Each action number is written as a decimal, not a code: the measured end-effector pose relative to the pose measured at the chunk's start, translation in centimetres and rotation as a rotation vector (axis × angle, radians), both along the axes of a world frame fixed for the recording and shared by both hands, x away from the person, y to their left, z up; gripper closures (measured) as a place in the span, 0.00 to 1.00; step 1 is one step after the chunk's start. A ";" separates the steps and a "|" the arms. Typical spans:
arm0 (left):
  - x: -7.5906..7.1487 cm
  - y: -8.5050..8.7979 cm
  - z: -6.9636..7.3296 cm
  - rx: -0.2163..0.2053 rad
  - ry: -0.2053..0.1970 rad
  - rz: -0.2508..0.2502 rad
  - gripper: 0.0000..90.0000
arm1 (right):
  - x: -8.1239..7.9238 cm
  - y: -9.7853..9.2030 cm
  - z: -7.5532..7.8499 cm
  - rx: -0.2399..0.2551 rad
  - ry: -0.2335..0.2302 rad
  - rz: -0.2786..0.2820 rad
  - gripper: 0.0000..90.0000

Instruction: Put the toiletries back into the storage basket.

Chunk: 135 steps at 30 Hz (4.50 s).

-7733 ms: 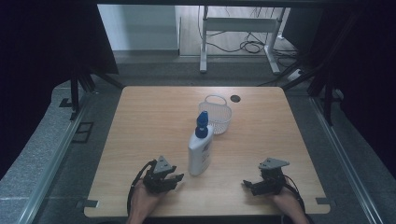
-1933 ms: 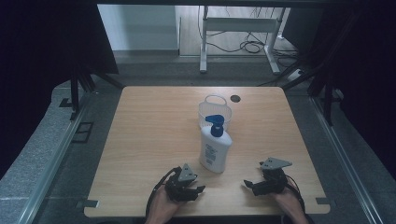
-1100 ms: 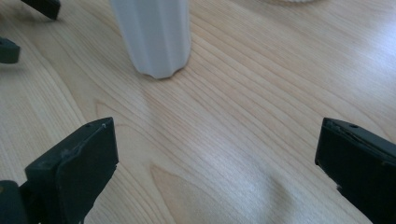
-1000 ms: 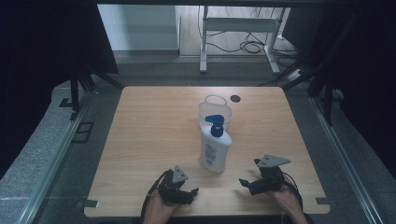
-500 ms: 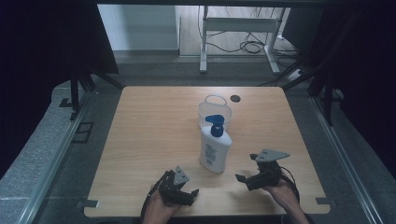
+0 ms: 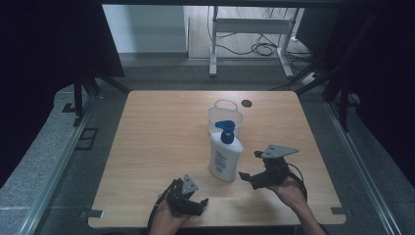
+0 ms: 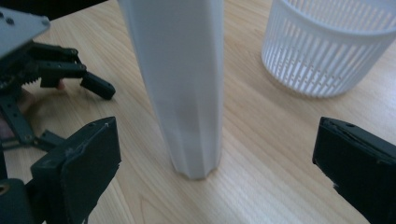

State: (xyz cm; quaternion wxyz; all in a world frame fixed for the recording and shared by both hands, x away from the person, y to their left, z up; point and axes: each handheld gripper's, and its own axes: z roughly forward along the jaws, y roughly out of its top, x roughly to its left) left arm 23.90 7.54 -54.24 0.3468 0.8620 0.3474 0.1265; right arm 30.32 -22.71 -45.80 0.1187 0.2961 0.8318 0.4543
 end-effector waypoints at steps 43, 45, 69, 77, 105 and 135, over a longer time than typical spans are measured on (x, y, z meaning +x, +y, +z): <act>0.0 0.0 0.0 0.002 -0.002 -0.003 0.14 | 3.0 6.7 1.3 0.009 -0.027 0.091 0.30; 0.0 0.0 0.0 0.003 -0.002 -0.003 0.14 | 3.1 6.8 1.3 0.004 -0.032 0.088 0.33; 0.0 0.0 0.0 0.000 -0.003 0.000 0.14 | 3.0 6.5 3.3 -0.032 -0.070 0.106 0.41; 0.0 0.0 0.0 0.000 -0.002 0.000 0.14 | 3.7 6.0 4.1 -0.026 -0.062 0.107 0.41; 0.0 -0.1 0.0 -0.001 -0.002 0.000 0.14 | 6.6 4.3 8.3 0.024 -0.081 0.102 0.41; 0.0 -0.1 0.0 -0.009 -0.001 0.003 0.14 | 11.1 3.8 11.8 0.035 -0.117 0.095 0.41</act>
